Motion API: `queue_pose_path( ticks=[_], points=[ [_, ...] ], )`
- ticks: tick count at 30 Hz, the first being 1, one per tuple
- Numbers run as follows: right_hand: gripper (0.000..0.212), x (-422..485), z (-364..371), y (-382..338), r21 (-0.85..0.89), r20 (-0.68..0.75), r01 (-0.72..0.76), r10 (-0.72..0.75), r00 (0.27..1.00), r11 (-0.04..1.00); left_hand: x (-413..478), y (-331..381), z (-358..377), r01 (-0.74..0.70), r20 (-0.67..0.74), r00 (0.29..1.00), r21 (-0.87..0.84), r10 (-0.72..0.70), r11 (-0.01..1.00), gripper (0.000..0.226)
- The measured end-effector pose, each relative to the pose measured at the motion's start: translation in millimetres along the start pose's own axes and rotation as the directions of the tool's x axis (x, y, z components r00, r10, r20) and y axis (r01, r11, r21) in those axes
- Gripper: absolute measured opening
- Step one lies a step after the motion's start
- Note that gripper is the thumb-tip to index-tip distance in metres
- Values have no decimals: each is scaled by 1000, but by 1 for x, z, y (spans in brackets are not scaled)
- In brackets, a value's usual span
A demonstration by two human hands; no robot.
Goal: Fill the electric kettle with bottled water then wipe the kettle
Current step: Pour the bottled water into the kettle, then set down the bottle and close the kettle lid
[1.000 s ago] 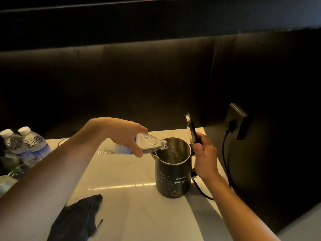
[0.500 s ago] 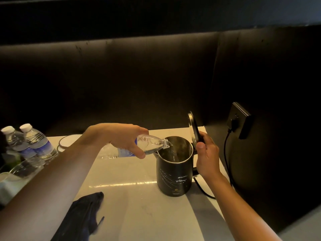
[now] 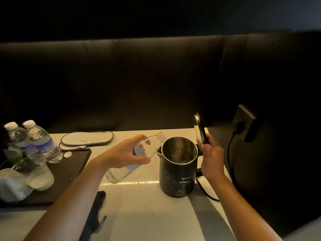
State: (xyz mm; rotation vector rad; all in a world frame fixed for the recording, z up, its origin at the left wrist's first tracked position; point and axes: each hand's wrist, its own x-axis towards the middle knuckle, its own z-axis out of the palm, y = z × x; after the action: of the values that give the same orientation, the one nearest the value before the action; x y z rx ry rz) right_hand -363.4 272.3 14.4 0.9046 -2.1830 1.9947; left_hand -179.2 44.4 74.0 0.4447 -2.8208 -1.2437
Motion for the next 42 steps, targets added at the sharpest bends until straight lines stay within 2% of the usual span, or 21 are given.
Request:
queue_pose_path(
  ticks=[3,5,8,11,14,21,25,26,27,29,30,31,32,33,35,36,37,39,42],
  points=[
    [56,0,0,0,7,2,18,-18,1000,1000,-3,-21,13,-11,-185,983,-91,-6,996,56],
    [56,-1,0,-1,9,1,19,-19,1000,1000,-2,-36,25,-30,-324,945,-186,-33,982,55],
    [55,-1,0,-3,-1,-9,36,-36,999,999,5,-59,42,-29,-516,848,-268,-118,963,57],
    [56,-1,0,-3,2,-9,27,-27,1000,1000,12,-73,53,-7,-627,758,-288,-183,958,67],
    [55,-2,0,-2,3,-4,23,-23,1000,1000,16,-84,57,-17,-690,702,-266,-178,964,68],
    [57,-4,-3,-2,18,42,6,-6,999,1000,20,-108,57,18,-713,654,-319,-252,948,71],
    [62,-3,-7,-6,50,110,-23,17,994,998,19,-108,55,56,-681,673,-340,-287,939,81],
    [63,-4,-9,-6,68,138,-28,18,990,997,15,-106,56,64,-704,646,-338,-297,939,85],
    [65,-4,-12,-7,86,166,-26,11,986,996,10,-103,58,63,-760,581,-314,-291,947,87],
    [69,-4,-18,-10,110,213,-8,-15,977,994,0,-96,66,6,-907,376,-205,-192,979,77],
    [73,-2,-20,-13,113,234,-5,-22,972,994,-3,-90,72,-42,-945,301,-145,-126,988,68],
    [77,1,-22,-17,112,258,-10,-19,966,994,-6,-82,79,-96,-953,295,-103,-71,990,58],
    [80,4,-24,-21,103,284,-12,-18,959,995,-7,-73,86,-148,-932,360,-95,-36,985,50],
    [82,7,-25,-24,83,312,-1,-25,950,997,-7,-63,92,-175,-877,479,-134,-35,975,45],
    [80,14,-26,-31,11,381,46,-47,924,999,-2,-45,103,-146,-653,752,-295,-87,944,48],
    [78,16,-26,-34,-24,418,70,-54,907,997,1,-38,109,-137,-536,840,-361,-85,922,53],
    [77,18,-25,-36,-56,459,91,-55,887,994,5,-34,116,-145,-456,888,-405,-62,903,56],
    [78,20,-20,-37,-177,555,164,-39,831,970,12,-27,128,-174,-389,921,-449,-16,877,54],
    [85,20,-11,-34,-438,625,385,-34,780,812,12,-22,138,-155,-372,927,-506,-53,849,56]
  ],
)
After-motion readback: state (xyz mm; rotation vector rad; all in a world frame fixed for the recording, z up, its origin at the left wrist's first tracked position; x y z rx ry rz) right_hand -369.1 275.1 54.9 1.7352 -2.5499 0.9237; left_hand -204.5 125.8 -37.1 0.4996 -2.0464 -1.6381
